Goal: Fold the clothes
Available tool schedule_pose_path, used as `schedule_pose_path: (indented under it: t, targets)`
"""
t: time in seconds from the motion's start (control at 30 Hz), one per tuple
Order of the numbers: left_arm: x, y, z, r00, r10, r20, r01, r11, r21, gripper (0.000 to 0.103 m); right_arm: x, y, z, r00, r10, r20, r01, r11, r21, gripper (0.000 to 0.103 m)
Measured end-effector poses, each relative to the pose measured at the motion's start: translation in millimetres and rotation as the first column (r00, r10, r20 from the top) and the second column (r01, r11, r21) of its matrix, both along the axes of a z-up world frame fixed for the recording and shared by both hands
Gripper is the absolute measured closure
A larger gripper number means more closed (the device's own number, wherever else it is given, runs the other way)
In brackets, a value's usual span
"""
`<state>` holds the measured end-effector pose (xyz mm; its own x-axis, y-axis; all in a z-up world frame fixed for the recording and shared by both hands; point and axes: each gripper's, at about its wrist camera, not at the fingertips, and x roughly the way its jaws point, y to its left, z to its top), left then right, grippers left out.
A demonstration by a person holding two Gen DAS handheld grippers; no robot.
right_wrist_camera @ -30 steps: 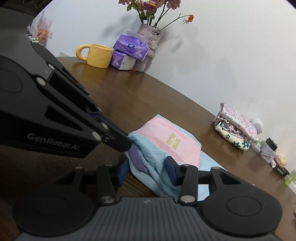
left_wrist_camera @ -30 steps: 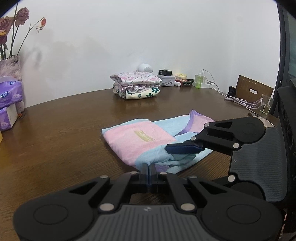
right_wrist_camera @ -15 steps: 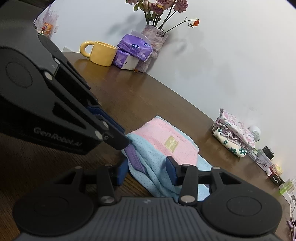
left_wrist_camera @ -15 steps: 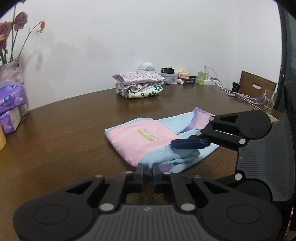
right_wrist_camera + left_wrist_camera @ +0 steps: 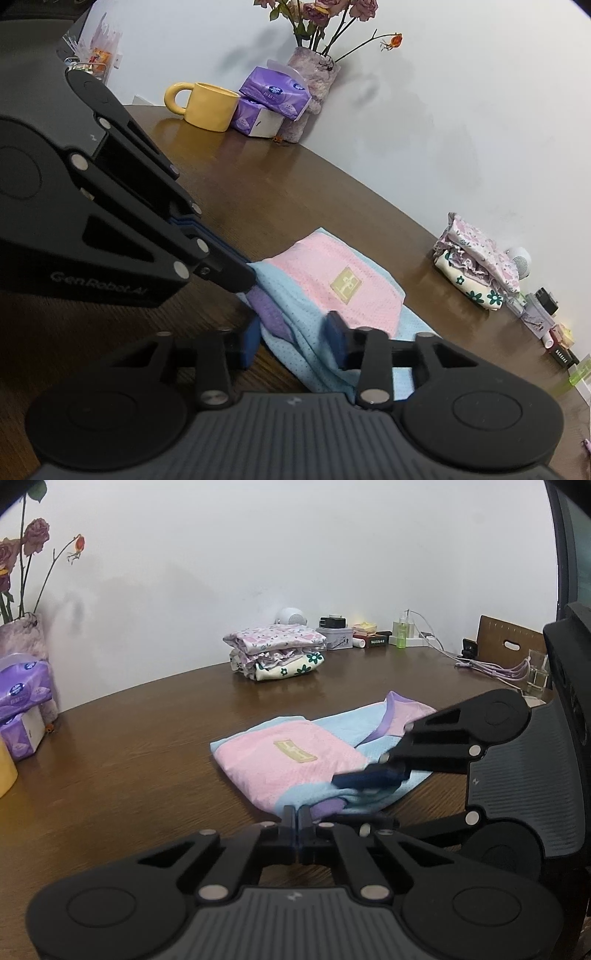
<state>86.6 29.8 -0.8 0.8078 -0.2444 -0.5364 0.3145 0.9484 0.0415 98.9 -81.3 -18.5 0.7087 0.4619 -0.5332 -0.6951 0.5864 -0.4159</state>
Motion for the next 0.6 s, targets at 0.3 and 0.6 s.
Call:
schedule_pose_path:
  t: [0.3,0.6]
  targets:
    - [3,34,6,0.988,0.112,-0.107,-0.139,0.948,-0.286,0.044,7,-7,5,0.998,-0.012,-0.055,0.016,0.997,0.072,0.095]
    - [37,54,-15,0.939,0.136,-0.315,-0.307,0.743,-0.595,0.032,9,-17,10,0.997,-0.016,-0.079,0.029,0.986,0.164,0.095]
